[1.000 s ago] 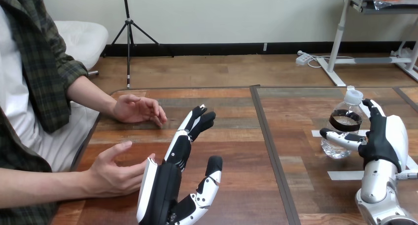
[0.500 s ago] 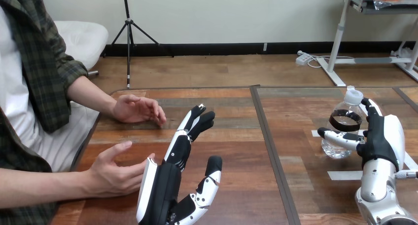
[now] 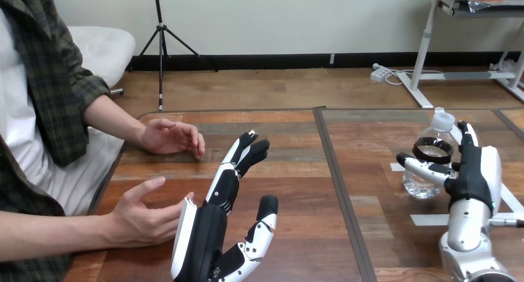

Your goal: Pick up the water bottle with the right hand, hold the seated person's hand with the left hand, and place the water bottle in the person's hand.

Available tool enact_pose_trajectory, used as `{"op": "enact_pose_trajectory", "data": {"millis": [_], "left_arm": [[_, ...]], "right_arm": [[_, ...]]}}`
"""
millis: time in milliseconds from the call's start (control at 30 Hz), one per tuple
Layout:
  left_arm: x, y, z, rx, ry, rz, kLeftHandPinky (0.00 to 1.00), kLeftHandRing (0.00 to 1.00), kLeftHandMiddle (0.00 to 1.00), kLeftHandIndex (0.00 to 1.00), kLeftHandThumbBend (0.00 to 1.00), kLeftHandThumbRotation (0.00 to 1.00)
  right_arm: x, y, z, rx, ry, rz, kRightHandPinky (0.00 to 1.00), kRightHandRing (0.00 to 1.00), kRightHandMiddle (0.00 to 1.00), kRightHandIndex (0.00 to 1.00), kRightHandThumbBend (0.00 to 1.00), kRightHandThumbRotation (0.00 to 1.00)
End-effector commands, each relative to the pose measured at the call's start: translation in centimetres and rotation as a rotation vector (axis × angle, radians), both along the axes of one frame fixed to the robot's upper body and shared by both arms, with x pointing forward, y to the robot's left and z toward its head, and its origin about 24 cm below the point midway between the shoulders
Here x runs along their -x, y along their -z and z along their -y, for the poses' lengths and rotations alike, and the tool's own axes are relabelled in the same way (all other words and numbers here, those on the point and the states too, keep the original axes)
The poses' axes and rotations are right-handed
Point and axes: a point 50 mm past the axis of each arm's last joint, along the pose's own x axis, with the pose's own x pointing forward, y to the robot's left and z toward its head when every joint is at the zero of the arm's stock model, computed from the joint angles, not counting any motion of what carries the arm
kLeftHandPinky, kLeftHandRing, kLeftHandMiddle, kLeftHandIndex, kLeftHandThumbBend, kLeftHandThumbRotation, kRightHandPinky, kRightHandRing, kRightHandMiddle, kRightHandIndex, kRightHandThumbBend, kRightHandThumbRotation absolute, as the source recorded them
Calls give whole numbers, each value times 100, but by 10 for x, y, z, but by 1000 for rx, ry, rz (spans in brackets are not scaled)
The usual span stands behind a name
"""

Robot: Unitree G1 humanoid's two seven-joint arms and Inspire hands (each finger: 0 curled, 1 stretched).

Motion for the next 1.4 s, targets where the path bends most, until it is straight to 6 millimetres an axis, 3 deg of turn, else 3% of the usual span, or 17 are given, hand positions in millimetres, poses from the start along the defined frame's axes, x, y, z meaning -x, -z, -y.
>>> {"op": "enact_pose_trajectory", "data": {"millis": [0, 233, 400, 867, 1167, 1267, 1367], "left_arm": [[-8, -13, 1, 20, -2, 70, 100, 87, 87, 92, 16, 30], [-8, -13, 0, 2, -9, 83, 100, 87, 86, 91, 15, 29], [-7, -13, -1, 5, -14, 81, 100, 87, 86, 90, 14, 29], [-6, -12, -2, -1, -22, 76, 100, 86, 85, 89, 16, 29], [-5, -12, -1, 2, -28, 70, 100, 86, 85, 89, 16, 28], [-5, -12, -1, 2, -26, 71, 100, 85, 85, 89, 16, 28], [-5, -12, -2, 0, -25, 73, 100, 86, 85, 90, 16, 27]], "right_arm": [[-27, -34, -15, -39, -16, 149, 77, 90, 98, 98, 71, 0], [-27, -34, -18, -69, -12, 164, 74, 88, 97, 100, 68, 0], [-29, -35, -19, -66, -7, 155, 84, 93, 99, 100, 65, 0], [-33, -37, -22, -99, -2, 154, 56, 66, 70, 97, 65, 0], [-33, -37, -22, -94, 5, 144, 50, 60, 67, 97, 66, 0], [-34, -36, -22, -105, 14, 134, 53, 63, 76, 96, 67, 0], [-34, -37, -23, -121, 21, 143, 49, 59, 71, 96, 67, 0]]}}
